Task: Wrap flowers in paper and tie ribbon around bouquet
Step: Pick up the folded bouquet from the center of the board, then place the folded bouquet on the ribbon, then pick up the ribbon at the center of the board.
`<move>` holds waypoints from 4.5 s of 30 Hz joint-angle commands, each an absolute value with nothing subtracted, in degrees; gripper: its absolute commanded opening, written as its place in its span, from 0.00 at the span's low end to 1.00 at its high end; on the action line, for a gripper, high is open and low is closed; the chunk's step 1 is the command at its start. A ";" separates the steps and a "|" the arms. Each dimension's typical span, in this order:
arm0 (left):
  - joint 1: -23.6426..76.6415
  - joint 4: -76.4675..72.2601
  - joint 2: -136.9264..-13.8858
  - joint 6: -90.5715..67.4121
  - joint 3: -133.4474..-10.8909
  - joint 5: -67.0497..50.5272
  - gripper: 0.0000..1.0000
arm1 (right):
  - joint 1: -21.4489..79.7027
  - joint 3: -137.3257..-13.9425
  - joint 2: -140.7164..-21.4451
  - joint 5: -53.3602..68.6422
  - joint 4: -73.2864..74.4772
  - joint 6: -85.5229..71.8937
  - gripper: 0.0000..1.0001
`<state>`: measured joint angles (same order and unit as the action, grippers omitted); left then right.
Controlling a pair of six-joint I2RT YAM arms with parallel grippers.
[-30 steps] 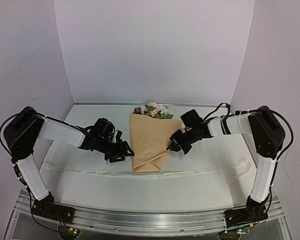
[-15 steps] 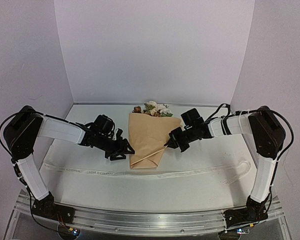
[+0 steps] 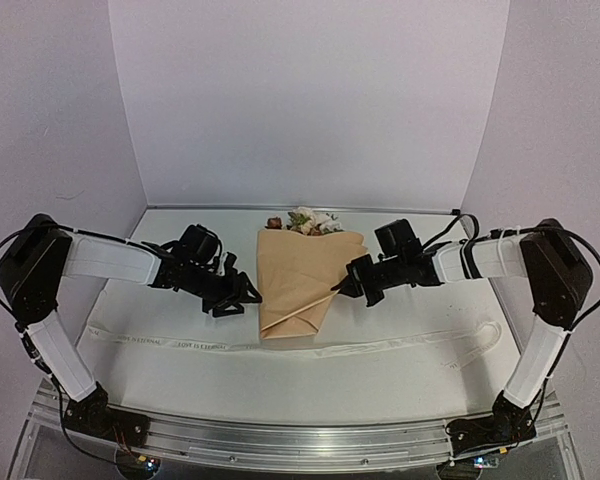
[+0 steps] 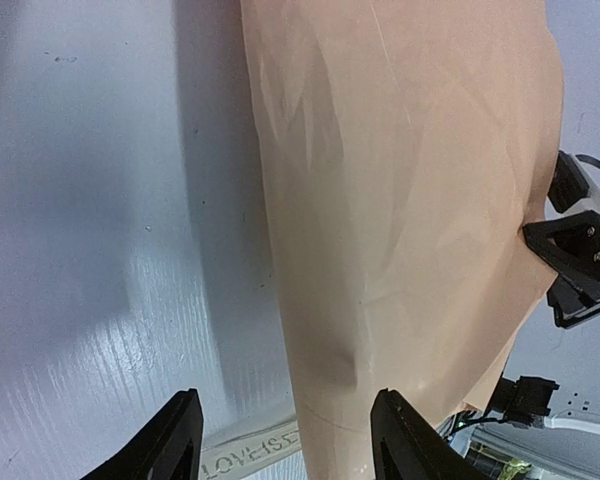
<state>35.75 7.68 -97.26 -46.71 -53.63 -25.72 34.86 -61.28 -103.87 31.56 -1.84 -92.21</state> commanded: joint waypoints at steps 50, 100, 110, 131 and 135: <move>26.94 51.13 -69.23 -89.70 -39.56 19.02 0.74 | 52.50 -37.98 -70.42 -4.13 26.60 -56.00 0.75; 4.22 33.88 -81.35 -61.57 -46.22 13.08 0.00 | 30.25 -36.31 -64.69 -9.22 43.77 -68.74 0.87; 4.17 30.68 -79.16 -56.96 -45.12 13.36 0.00 | 18.46 -41.65 -74.39 -10.10 39.66 -65.28 0.86; 4.22 26.10 -79.10 -55.56 -43.04 12.03 0.00 | 2.04 -36.48 -87.00 -6.16 13.73 -61.10 0.53; 4.17 25.82 -80.21 -55.93 -43.29 12.44 0.00 | 0.50 -37.68 -89.08 -4.07 13.06 -61.18 0.24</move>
<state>4.43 27.69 -79.15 -56.38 -43.00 11.96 1.91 -37.16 -86.00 -7.00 14.94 -61.17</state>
